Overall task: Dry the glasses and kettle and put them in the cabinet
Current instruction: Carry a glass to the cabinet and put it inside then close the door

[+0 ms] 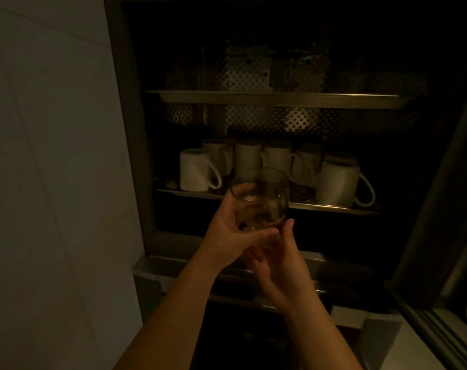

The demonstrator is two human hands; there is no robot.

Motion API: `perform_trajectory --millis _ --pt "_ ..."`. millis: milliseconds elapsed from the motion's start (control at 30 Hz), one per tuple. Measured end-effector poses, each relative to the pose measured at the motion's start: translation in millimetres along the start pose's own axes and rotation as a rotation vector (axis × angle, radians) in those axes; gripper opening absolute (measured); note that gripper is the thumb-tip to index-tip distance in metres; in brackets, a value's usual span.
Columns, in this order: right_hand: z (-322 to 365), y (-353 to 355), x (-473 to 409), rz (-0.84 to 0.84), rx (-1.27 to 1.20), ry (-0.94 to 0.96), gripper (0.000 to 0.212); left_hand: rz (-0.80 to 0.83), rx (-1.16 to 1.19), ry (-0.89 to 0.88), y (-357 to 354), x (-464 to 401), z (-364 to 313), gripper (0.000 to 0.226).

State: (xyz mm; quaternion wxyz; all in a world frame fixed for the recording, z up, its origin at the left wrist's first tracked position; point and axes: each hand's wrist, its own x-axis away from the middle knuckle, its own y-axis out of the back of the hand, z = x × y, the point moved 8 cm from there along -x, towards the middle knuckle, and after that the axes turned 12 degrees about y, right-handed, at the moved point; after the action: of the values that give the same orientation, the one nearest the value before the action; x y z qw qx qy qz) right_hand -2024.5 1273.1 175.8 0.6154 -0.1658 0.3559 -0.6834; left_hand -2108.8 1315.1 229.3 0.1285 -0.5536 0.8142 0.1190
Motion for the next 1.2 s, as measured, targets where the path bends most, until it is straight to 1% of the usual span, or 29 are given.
perform_trajectory --millis 67,133,200,267,300,367,433,500,567,633,700,767,833,1000,1100,1200 --pt "0.2 -8.5 -4.2 -0.007 -0.100 -0.006 0.054 0.026 0.002 -0.028 2.8 -6.2 -4.3 0.081" --pt "3.2 -15.8 -9.1 -0.003 -0.136 0.014 0.050 0.043 0.011 -0.042 6.1 -11.8 -7.3 0.084" --pt "8.7 -18.3 -13.9 -0.030 -0.128 0.072 0.047 0.063 0.016 -0.059 7.3 -15.6 -10.5 0.089" --pt "17.6 -17.6 -18.7 -0.075 -0.076 0.172 0.045 0.035 0.016 -0.100 12.2 -16.8 -14.4 0.095" --pt "24.9 -16.8 -21.5 -0.099 -0.031 0.244 0.046 -0.015 0.000 -0.127 18.2 -16.3 -16.7 0.098" --pt "43.2 -17.1 -25.3 -0.132 0.090 0.411 0.055 -0.175 -0.090 -0.221 34.8 -10.5 -25.2 0.100" --pt "64.0 -20.0 -26.5 -0.154 0.233 0.590 0.067 -0.323 -0.192 -0.350 49.7 -1.6 -36.7 0.094" --pt "81.7 -25.7 -25.2 -0.170 0.468 0.750 0.069 -0.437 -0.300 -0.466 58.9 3.8 -48.3 0.081" --pt "89.6 -33.0 -26.6 -0.149 0.672 0.874 0.069 -0.481 -0.428 -0.584 58.3 4.6 -58.9 0.070" --pt "90.1 -38.4 -32.6 -0.123 0.812 0.967 0.071 -0.442 -0.525 -0.655 50.7 -0.4 -62.7 0.065" --pt "85.4 -44.7 -37.8 -0.095 0.930 1.031 0.074 -0.370 -0.587 -0.663 41.3 -8.2 -60.2 0.064" --pt "80.8 -51.4 -40.8 -0.081 1.048 1.086 0.075 -0.291 -0.632 -0.632 33.4 -16.5 -52.6 0.067" --pt "77.8 -55.4 -43.6 -0.074 1.101 1.115 0.074 -0.245 -0.660 -0.589 30.9 -23.5 -43.0 0.071" --pt "73.8 -58.6 -58.6 -0.075 1.194 1.076 0.072 -0.217 -0.604 -0.494 37.0 -38.2 -27.7 0.077" --pt "72.7 -60.8 -65.3 -0.063 1.265 1.096 0.068 -0.211 -0.546 -0.463 40.1 -44.3 -23.6 0.076" --pt "69.6 -61.7 -74.8 -0.036 1.328 1.074 0.066 -0.222 -0.522 -0.429 44.7 -48.8 -18.2 0.074"
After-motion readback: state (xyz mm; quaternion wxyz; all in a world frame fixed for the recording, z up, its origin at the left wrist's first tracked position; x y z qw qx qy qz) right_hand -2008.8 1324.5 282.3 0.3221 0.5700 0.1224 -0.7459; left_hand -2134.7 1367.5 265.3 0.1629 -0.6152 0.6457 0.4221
